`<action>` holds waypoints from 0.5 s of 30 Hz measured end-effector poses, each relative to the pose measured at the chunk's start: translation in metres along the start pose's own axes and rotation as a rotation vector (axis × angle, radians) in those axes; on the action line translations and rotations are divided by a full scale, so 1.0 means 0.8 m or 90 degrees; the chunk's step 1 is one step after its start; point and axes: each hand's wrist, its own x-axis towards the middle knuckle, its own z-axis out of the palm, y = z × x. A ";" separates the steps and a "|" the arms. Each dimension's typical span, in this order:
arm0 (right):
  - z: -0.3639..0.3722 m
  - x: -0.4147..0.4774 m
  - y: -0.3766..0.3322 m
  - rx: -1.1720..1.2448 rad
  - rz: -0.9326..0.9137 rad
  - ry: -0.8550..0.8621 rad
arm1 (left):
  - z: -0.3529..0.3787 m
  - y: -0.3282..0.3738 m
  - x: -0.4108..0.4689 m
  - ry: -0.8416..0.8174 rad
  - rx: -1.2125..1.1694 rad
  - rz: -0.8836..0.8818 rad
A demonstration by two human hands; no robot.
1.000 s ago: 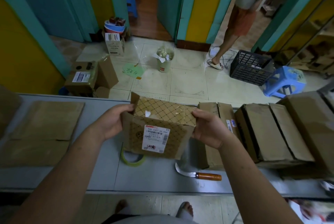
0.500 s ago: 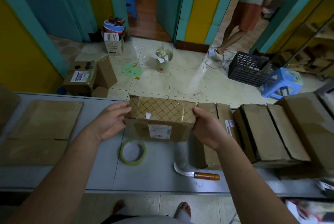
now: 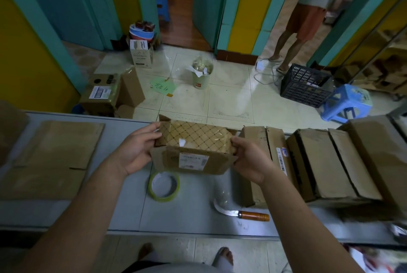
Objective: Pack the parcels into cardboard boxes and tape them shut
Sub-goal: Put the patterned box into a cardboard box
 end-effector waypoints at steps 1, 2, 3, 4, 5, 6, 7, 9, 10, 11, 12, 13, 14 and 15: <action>0.000 0.001 0.000 -0.005 0.000 -0.010 | 0.002 0.001 0.001 0.008 0.007 0.001; 0.002 0.003 0.001 -0.018 -0.002 -0.015 | 0.002 0.000 0.004 0.021 0.017 -0.001; 0.003 0.005 0.001 -0.040 -0.010 -0.012 | 0.002 0.000 0.006 0.028 0.027 -0.007; 0.005 0.008 0.004 -0.060 -0.022 0.006 | 0.002 -0.001 0.008 0.032 0.039 -0.012; 0.007 0.012 0.006 -0.070 -0.036 0.034 | 0.003 -0.003 0.010 0.033 0.053 -0.017; 0.010 0.014 0.009 -0.076 -0.052 0.070 | 0.004 -0.004 0.012 0.039 0.075 -0.019; 0.012 0.016 0.011 -0.085 -0.073 0.103 | 0.006 -0.005 0.013 0.054 0.111 -0.019; 0.015 0.016 0.014 -0.135 -0.119 0.159 | 0.010 -0.004 0.013 0.100 0.243 0.012; 0.016 0.015 0.015 -0.165 -0.140 0.178 | 0.010 -0.002 0.012 0.118 0.312 0.040; 0.018 0.012 0.013 -0.184 -0.162 0.189 | 0.010 0.001 0.011 0.120 0.361 0.068; 0.019 0.008 0.011 -0.187 -0.186 0.190 | 0.008 0.003 0.010 0.110 0.387 0.086; 0.021 0.004 0.008 -0.184 -0.213 0.187 | 0.008 0.005 0.009 0.094 0.400 0.101; 0.023 0.000 0.005 -0.181 -0.238 0.187 | 0.010 0.006 0.009 0.087 0.415 0.118; 0.025 -0.003 0.002 -0.182 -0.258 0.195 | 0.014 0.008 0.008 0.093 0.434 0.139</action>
